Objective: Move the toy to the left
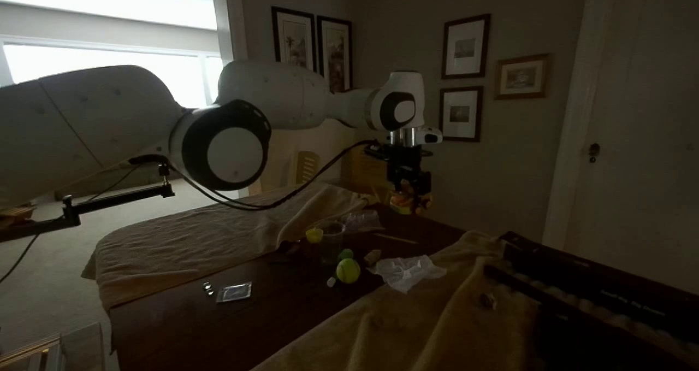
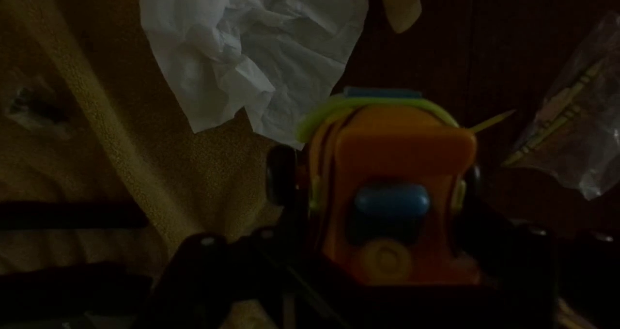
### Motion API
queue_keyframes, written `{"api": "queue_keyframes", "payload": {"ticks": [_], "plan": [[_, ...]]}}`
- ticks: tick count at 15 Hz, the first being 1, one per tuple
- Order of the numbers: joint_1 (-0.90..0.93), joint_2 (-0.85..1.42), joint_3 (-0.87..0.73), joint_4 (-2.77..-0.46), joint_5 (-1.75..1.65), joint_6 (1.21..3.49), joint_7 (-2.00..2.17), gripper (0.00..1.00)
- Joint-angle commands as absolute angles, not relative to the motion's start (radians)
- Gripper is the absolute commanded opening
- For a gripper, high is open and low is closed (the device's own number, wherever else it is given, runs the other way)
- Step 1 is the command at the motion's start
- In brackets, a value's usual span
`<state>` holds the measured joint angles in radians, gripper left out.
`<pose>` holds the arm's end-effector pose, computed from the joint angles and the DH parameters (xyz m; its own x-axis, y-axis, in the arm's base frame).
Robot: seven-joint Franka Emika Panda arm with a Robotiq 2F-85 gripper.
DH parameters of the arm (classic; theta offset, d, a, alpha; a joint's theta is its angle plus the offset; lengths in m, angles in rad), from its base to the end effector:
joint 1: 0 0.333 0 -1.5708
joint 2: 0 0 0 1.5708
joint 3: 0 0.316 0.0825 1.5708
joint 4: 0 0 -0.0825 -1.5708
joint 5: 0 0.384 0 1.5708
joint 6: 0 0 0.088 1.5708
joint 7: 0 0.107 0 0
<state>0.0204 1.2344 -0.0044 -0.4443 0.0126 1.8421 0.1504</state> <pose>0.8202 0.0164 0.3088 0.9780 -0.1340 0.1596 -0.1304 -0.9909 -0.0327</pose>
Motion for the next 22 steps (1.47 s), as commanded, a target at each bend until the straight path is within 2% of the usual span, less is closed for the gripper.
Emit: {"api": "queue_keyframes", "payload": {"ticks": [1, 10, 22], "plan": [[0.009, 1.221, 0.007, -0.458, -0.003, 1.858, -0.047, 0.49], [-0.012, 1.176, 0.024, -0.456, -0.019, 1.823, -0.547, 0.49], [0.116, 1.137, 0.067, -0.466, -0.027, 1.763, -1.030, 0.49]]}}
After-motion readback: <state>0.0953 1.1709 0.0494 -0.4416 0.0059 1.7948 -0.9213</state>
